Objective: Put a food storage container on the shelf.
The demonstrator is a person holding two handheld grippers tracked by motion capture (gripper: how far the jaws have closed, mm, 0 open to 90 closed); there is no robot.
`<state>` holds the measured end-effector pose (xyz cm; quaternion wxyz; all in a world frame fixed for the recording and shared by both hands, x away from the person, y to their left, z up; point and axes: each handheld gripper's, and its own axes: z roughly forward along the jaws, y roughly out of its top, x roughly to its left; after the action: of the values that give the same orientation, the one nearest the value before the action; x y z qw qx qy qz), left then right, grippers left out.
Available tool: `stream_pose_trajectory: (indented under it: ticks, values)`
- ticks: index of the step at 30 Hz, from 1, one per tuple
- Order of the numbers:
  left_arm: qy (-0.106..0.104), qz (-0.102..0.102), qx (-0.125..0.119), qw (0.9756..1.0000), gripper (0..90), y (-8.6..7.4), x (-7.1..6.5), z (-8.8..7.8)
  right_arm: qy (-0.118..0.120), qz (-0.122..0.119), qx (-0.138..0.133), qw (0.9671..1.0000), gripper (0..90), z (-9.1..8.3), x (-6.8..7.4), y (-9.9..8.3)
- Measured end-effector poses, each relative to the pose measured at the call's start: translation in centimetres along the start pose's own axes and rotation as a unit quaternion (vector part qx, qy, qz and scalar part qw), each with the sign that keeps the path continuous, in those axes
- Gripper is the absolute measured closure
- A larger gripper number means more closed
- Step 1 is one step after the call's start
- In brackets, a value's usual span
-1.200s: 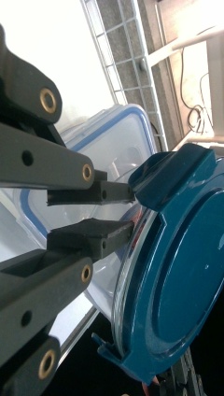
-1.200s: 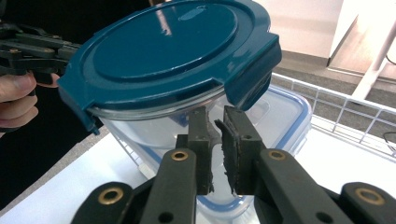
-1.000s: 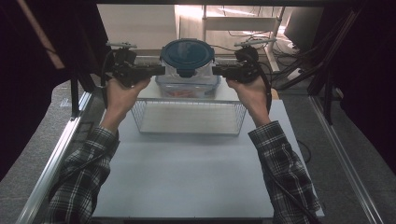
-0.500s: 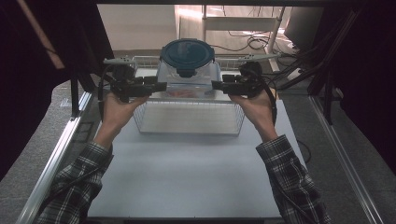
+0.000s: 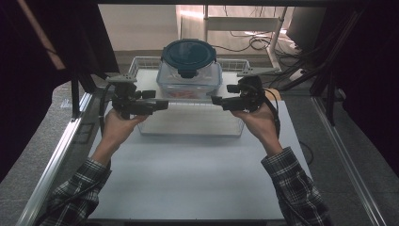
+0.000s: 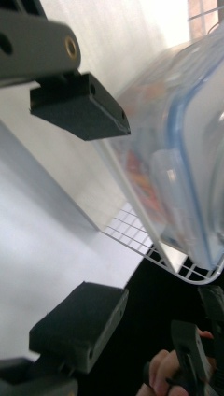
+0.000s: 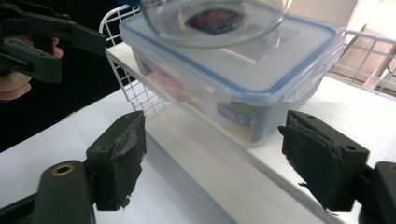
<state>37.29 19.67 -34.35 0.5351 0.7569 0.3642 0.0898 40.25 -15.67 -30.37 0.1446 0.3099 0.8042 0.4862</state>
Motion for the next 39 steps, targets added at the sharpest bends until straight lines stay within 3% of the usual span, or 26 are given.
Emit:
stream_pose_trajectory:
  ticks: [17, 26, 39]
  values:
    - [-0.001, 0.019, 0.031, 0.9993, 6.3, -4.0, -1.9, 0.7, 0.009, -0.008, 0.012, 0.9999, 9.2, 0.0, 1.5, -3.1]
    - [-0.005, 0.020, 0.030, 0.9993, 3.9, -6.6, -2.4, 0.9, 0.012, -0.024, 0.029, 0.9992, 2.5, 0.2, 2.4, -5.9]
    - [-0.007, 0.023, 0.048, 0.9986, 2.0, -10.8, -3.3, 1.5, 0.010, -0.021, 0.031, 0.9993, 0.1, 0.1, 3.1, -10.4]
